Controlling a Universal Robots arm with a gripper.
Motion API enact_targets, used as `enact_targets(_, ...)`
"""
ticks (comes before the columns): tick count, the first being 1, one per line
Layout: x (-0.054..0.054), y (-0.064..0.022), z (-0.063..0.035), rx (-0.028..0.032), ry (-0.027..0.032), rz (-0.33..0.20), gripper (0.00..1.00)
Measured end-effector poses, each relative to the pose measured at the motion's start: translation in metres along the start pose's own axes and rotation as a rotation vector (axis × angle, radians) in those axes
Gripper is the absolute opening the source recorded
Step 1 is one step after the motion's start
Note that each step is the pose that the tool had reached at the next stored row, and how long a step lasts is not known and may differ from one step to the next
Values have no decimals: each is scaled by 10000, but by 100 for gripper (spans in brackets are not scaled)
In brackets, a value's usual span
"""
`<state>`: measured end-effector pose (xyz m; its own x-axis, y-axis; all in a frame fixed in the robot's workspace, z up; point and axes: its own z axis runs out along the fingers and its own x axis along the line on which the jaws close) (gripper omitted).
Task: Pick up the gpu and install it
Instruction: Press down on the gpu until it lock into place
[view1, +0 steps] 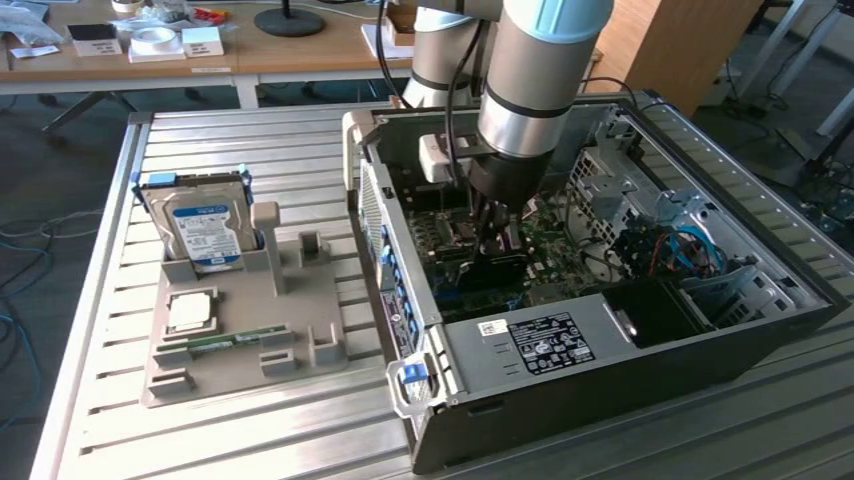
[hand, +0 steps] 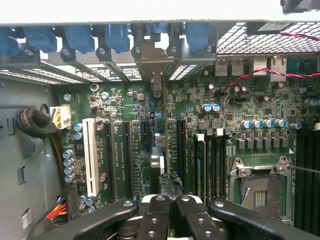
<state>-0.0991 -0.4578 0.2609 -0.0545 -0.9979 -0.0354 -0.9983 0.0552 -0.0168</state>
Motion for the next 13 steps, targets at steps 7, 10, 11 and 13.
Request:
enact_targets(7,0,3,4,2,-2,0,11)
enact_targets(10,-2,2,-30,8,-10,1,11)
enact_targets(11,-3,2,-62,2,3,1,11)
enact_targets(13,-4,1,-112,3,3,1,11)
